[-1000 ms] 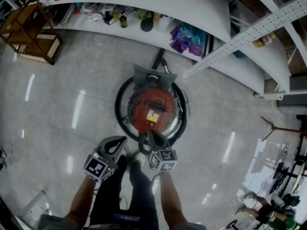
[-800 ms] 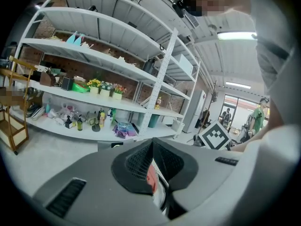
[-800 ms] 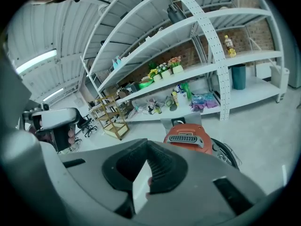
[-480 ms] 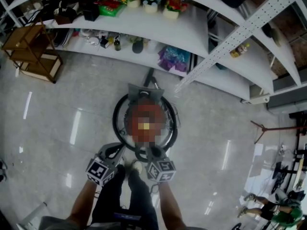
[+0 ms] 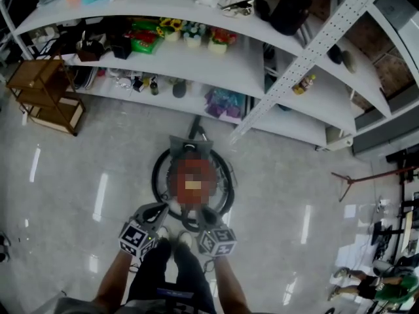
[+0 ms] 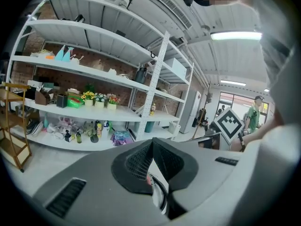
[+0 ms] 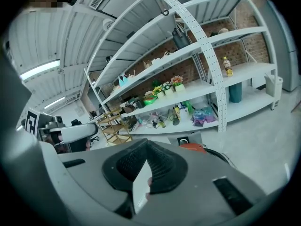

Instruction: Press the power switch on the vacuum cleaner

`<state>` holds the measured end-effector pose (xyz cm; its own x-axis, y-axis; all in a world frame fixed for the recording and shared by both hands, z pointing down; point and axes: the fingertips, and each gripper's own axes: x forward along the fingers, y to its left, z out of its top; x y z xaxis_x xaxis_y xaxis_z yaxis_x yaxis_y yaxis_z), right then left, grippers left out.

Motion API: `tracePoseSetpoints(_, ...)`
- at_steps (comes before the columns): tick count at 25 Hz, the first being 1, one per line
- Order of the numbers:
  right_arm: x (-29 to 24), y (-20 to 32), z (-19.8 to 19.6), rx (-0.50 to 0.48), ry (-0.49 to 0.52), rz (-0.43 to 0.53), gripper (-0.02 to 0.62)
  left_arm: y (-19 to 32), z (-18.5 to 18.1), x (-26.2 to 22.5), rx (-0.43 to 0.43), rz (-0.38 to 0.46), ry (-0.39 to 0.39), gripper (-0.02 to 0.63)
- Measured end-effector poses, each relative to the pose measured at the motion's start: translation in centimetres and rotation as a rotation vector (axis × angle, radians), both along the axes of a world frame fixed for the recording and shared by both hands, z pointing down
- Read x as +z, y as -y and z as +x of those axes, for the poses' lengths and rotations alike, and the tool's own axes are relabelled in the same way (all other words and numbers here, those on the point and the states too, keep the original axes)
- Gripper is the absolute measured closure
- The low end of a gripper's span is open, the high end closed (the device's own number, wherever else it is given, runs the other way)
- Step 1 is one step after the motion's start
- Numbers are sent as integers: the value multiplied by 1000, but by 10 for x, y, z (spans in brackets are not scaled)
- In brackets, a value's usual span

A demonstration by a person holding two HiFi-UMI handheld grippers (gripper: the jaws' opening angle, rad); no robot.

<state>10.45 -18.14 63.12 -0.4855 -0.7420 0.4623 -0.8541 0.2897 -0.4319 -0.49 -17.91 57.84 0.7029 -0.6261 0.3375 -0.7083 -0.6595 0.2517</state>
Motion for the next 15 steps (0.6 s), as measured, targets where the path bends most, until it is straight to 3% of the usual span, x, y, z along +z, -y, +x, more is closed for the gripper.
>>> tracePoseSetpoints(15,-92,-23,-2,15,11,68,583,-16,-7,-77,12,48,25,600)
